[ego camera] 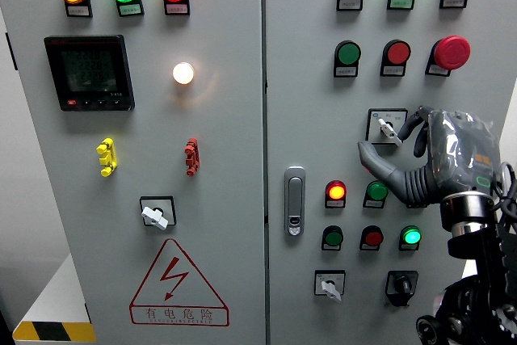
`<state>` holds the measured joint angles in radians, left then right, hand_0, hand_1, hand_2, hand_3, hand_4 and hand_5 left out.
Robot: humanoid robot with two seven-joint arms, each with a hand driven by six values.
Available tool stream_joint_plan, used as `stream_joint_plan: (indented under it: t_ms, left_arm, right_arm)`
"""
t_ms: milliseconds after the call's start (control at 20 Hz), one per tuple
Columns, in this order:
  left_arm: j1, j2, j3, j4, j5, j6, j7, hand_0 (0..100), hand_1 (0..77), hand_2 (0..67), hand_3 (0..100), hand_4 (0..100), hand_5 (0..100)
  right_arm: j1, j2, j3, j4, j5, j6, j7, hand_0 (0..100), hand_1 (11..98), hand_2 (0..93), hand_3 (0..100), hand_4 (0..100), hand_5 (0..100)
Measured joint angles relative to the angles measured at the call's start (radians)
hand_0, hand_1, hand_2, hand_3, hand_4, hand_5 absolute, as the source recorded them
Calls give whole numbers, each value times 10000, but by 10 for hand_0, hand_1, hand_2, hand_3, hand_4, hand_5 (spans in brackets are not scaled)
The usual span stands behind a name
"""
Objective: Rotate and turn off gray switch
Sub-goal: 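Pinch the white switch handle between right thumb and fingers, then rotate the right hand to turn the switch handle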
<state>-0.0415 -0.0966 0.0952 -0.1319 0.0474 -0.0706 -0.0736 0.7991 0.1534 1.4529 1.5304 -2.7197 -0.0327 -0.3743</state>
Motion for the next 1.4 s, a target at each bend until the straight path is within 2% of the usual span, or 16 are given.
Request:
stream_joint_plan:
  t_ms: [300, 450, 1100, 1400]
  left_arm:
    - [-1, 0, 0, 0, -2, 0, 0, 845, 0, 134, 188, 83, 109]
    - [-1, 0, -2, 0, -2, 0, 0, 846, 0, 134, 188, 83, 109]
    - [-3, 0, -2, 0, -1, 0, -1, 845, 0, 134, 188, 83, 109]
    - [1, 0, 0, 0, 3, 0, -1, 845, 0, 134, 188, 83, 109]
  right_arm:
    - [55, -2, -14, -100, -15, 2, 0, 388, 346, 674, 903, 1000, 1000]
    - [65, -1, -16, -131, -16, 2, 0, 434, 343, 676, 903, 1000, 1000]
    - [170, 0, -109, -192, -39, 10, -14, 535, 346, 700, 916, 1000, 1000]
    - [170, 0, -114, -223, -46, -10, -132, 575, 340, 719, 920, 1000, 1000]
